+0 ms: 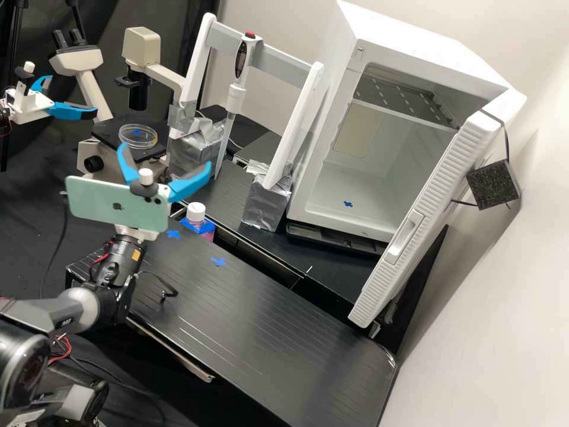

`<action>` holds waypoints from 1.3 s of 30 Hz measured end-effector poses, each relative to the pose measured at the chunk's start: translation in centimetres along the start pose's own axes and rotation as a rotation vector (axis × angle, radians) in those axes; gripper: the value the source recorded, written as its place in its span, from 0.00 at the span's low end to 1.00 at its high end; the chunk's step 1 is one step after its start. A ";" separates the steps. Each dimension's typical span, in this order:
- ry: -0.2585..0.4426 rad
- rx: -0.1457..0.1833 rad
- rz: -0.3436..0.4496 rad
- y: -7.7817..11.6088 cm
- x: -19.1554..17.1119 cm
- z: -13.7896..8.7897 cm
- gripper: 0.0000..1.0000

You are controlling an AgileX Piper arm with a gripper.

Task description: Move the petri dish to the bench

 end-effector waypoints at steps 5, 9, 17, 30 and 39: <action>0.112 -0.020 -0.103 -1.4 2.4 -3.0 1.00; 0.163 -0.028 -0.180 -2.9 5.1 -4.7 1.00; 0.132 -0.021 -0.332 -7.0 11.7 -5.8 1.00; -0.024 0.047 -0.476 -11.5 19.4 -2.2 1.00; -0.093 0.199 -0.491 -11.7 22.9 0.5 1.00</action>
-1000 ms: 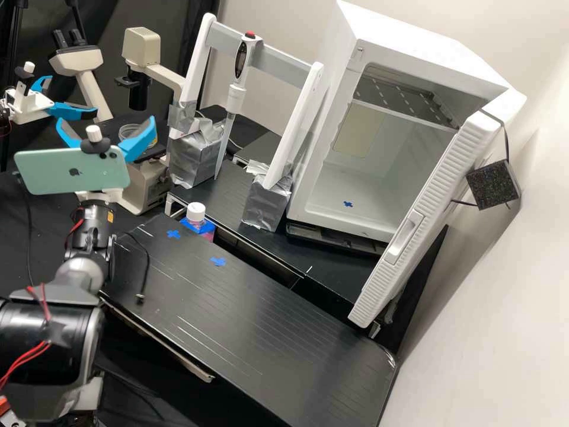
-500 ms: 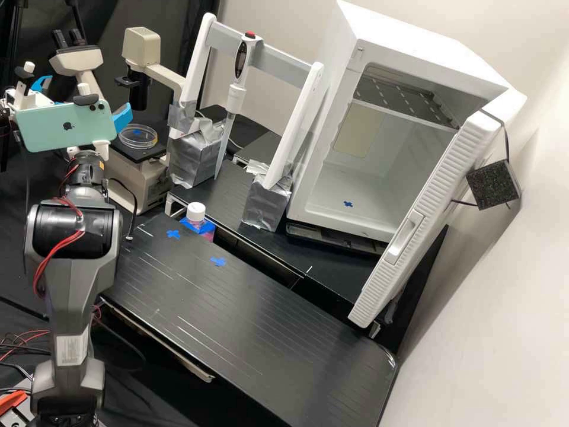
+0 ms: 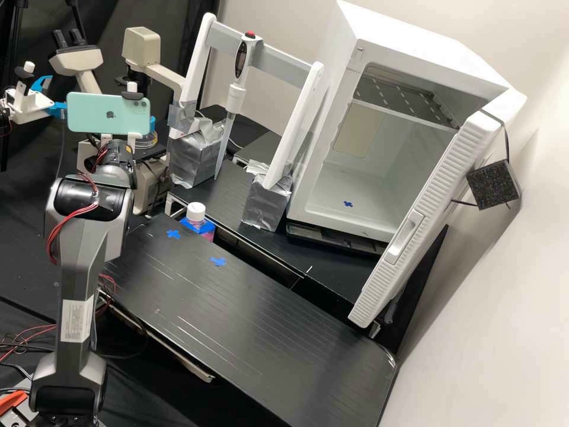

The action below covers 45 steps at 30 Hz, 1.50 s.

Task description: Move the petri dish to the bench

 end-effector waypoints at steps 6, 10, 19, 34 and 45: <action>-0.013 0.016 -0.008 -0.3 1.7 0.8 1.00; -0.023 0.008 -0.009 -0.7 2.8 1.4 1.00; -0.071 0.004 0.049 -0.7 4.3 2.7 1.00; -0.160 0.013 -0.003 -1.9 5.0 4.3 1.00; -0.179 0.076 0.007 -1.8 5.9 6.0 1.00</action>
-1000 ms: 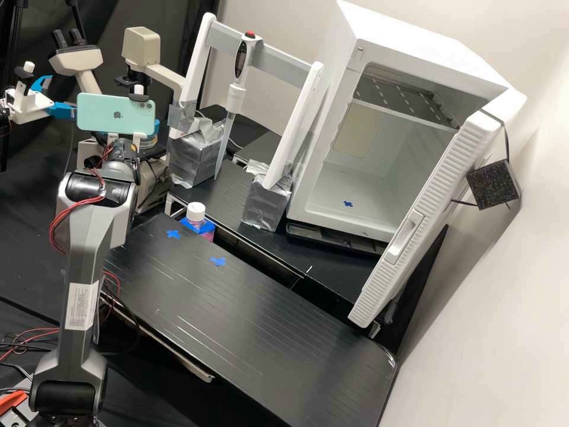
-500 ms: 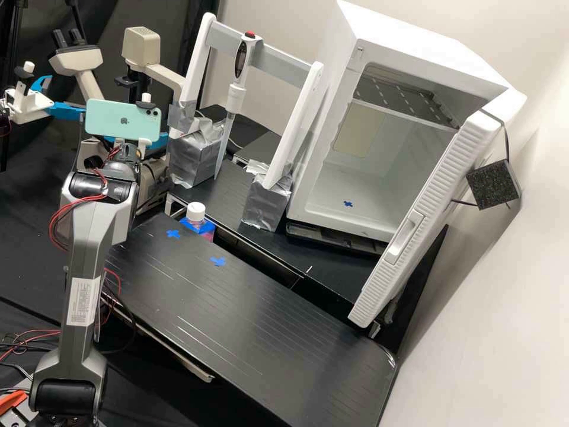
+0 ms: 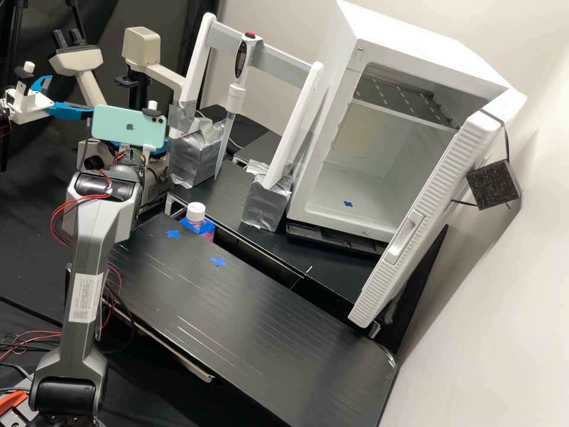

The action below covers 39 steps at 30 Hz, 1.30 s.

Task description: Move the petri dish to the bench

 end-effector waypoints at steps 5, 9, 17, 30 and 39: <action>-0.001 0.002 -0.001 0.0 0.1 0.1 1.00; -0.003 -0.014 0.002 0.0 0.1 0.1 1.00; -0.038 -0.087 0.027 -0.6 0.0 -0.2 1.00; -0.047 -0.109 0.039 -0.5 -0.1 -0.4 0.00; -0.051 -0.093 0.024 -0.7 -0.1 -0.3 0.00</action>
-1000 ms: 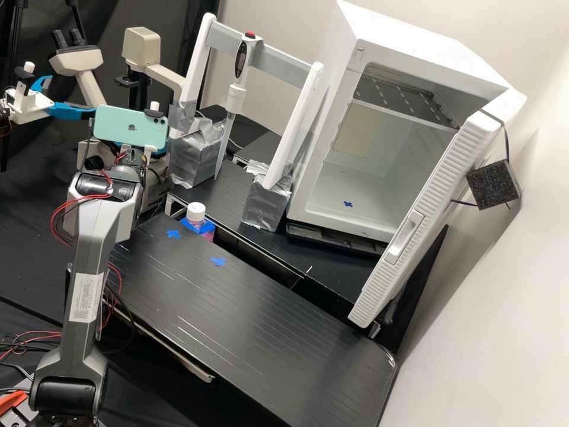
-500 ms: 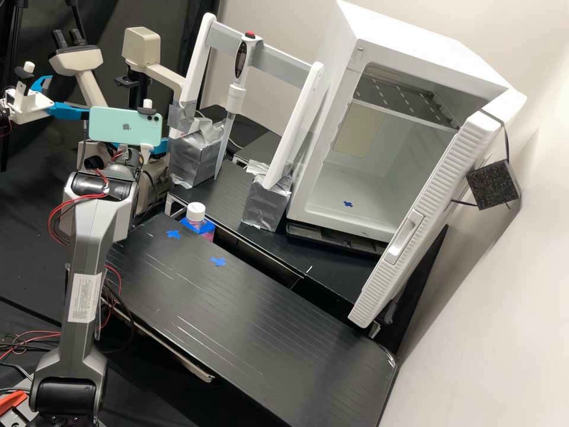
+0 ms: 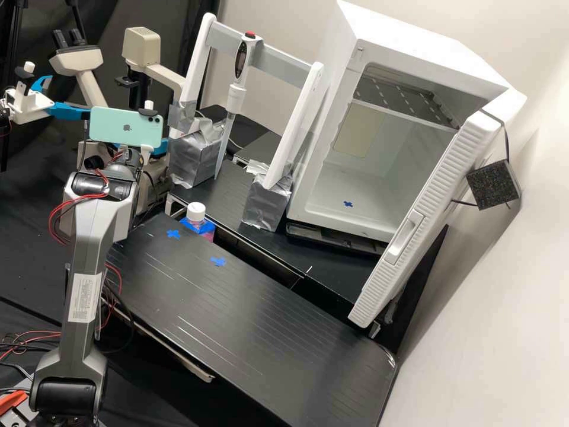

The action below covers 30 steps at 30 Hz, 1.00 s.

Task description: Move the petri dish to the bench

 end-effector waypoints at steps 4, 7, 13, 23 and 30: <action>0.000 -0.002 -0.003 0.0 0.0 0.0 0.00; 0.001 -0.003 -0.004 0.0 0.0 0.0 0.00; 0.002 -0.006 -0.004 0.0 0.0 0.0 0.00; -0.001 -0.006 -0.008 -0.1 0.0 0.0 0.00; -0.004 0.007 -0.008 0.0 0.0 0.1 0.00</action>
